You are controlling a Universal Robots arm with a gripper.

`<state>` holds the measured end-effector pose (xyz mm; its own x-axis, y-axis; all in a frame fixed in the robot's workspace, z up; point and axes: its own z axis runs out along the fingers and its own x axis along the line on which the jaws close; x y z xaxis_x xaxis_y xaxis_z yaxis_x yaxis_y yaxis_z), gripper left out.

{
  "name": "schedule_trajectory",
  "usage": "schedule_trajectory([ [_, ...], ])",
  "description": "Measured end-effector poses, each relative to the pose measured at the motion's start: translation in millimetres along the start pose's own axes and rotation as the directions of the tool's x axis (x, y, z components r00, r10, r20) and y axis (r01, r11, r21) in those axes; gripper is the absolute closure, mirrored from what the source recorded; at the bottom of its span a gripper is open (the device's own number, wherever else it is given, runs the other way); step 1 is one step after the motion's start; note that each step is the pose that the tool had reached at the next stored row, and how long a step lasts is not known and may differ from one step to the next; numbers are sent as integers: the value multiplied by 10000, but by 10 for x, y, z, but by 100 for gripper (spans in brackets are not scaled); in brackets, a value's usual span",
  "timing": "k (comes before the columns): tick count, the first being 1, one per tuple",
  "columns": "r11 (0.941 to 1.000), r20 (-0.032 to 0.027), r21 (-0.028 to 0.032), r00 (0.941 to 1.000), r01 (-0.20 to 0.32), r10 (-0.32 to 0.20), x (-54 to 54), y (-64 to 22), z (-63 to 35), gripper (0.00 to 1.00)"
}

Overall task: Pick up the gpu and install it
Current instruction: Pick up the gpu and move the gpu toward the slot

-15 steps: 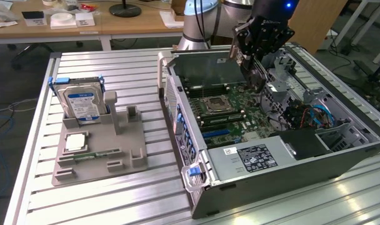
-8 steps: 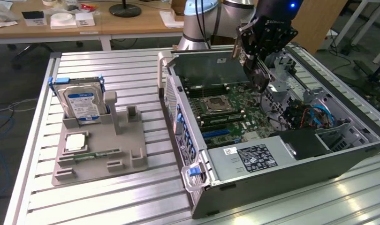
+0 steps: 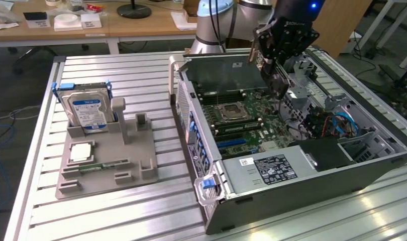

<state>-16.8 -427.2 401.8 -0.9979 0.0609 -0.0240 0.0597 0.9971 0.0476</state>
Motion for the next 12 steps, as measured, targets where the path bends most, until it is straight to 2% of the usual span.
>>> schedule_trajectory([
  [5, 10000, 0, 1, 10000, -3, 3, -79, 5, 2, 73],
  [12, 10000, 0, 1, 10000, -2, 2, -248, 15, 6, 73],
])
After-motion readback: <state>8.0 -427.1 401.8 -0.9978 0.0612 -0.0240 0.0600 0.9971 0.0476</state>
